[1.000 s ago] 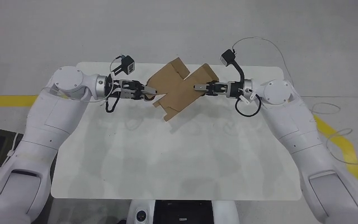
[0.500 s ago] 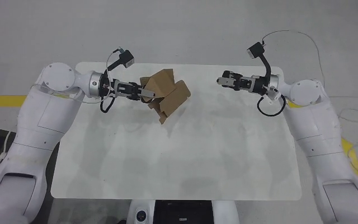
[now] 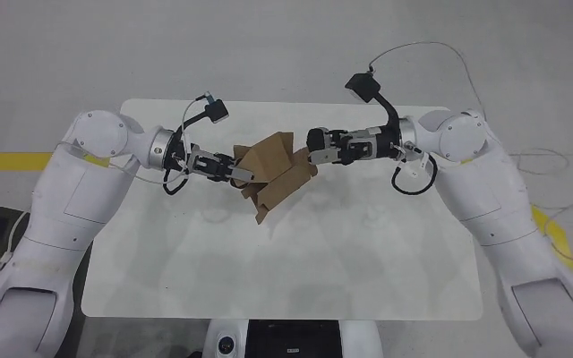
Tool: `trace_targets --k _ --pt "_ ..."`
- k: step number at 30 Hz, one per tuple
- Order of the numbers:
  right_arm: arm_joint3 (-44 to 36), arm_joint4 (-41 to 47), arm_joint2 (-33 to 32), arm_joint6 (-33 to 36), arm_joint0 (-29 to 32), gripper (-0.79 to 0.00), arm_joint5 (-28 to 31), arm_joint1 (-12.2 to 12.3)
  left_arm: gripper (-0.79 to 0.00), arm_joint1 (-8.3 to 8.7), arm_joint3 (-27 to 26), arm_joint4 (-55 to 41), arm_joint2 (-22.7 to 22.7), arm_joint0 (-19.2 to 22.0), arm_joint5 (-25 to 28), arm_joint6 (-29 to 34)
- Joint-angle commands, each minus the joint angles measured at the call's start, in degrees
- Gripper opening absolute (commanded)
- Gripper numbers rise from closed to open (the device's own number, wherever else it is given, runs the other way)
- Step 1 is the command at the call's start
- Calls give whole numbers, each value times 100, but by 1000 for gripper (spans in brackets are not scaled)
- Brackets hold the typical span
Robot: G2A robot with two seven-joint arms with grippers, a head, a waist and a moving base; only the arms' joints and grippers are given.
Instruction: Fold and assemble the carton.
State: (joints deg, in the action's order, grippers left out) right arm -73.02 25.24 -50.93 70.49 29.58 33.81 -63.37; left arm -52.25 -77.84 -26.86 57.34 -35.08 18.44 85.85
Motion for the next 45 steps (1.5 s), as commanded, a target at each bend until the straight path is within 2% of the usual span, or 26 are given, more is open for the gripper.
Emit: trace_targets --k 1,6,27,34,45 --pt "117 35 218 -107 -113 -502 107 5 -785 16 -44 -113 22 -19 -33 33" --pt "302 39 698 -207 -352 -529 207 29 -785 55 -155 -422 81 -62 -174 174" --pt "899 875 2093 -316 -1131 -529 316 -97 -785 191 -333 -684 61 -106 -212 212" --pt "941 1400 2270 -214 -1204 -529 215 -92 -785 207 -262 -666 44 -81 -197 197" --pt "894 1933 2198 194 -1257 -536 -192 39 -785 240 -263 -691 25 -87 -194 194"
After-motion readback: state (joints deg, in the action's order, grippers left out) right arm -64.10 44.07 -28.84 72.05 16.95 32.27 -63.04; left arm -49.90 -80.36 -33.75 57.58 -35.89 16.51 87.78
